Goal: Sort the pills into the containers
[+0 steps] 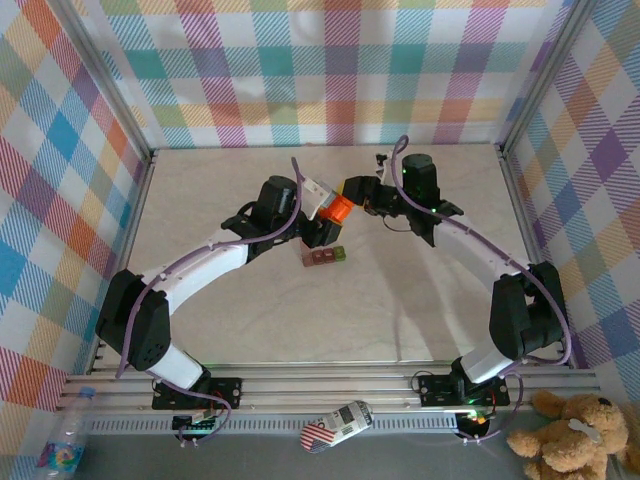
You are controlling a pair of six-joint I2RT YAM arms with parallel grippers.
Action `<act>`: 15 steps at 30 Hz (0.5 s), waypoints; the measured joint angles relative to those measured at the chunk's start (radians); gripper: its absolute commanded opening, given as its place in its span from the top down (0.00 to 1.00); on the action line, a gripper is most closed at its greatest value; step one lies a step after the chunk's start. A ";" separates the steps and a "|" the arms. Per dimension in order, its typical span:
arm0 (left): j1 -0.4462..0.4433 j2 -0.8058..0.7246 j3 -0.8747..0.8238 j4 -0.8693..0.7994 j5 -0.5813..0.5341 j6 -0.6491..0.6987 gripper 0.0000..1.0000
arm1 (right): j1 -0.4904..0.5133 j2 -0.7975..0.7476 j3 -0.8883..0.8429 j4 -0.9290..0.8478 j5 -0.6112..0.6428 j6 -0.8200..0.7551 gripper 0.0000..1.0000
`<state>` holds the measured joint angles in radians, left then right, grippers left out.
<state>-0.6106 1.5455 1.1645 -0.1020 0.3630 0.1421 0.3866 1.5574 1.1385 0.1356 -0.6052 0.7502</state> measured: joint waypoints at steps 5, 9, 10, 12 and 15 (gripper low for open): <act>0.007 0.000 0.000 0.008 0.065 -0.025 1.00 | -0.037 0.005 0.000 0.025 -0.110 -0.101 0.54; 0.010 0.000 0.000 0.009 0.082 -0.038 1.00 | -0.053 0.020 0.000 0.044 -0.165 -0.103 0.38; 0.010 0.000 0.000 0.004 0.082 -0.041 1.00 | -0.054 0.021 0.000 0.045 -0.161 -0.103 0.34; 0.010 0.000 0.005 -0.003 0.066 -0.040 1.00 | -0.065 0.021 0.000 0.042 -0.135 -0.076 0.27; 0.009 0.000 0.011 -0.005 0.004 -0.027 1.00 | -0.078 0.018 0.000 0.031 -0.081 -0.005 0.24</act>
<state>-0.6018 1.5459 1.1751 -0.1070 0.3668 0.1146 0.3088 1.5753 1.1385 0.1669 -0.6861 0.7452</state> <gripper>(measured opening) 0.525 0.748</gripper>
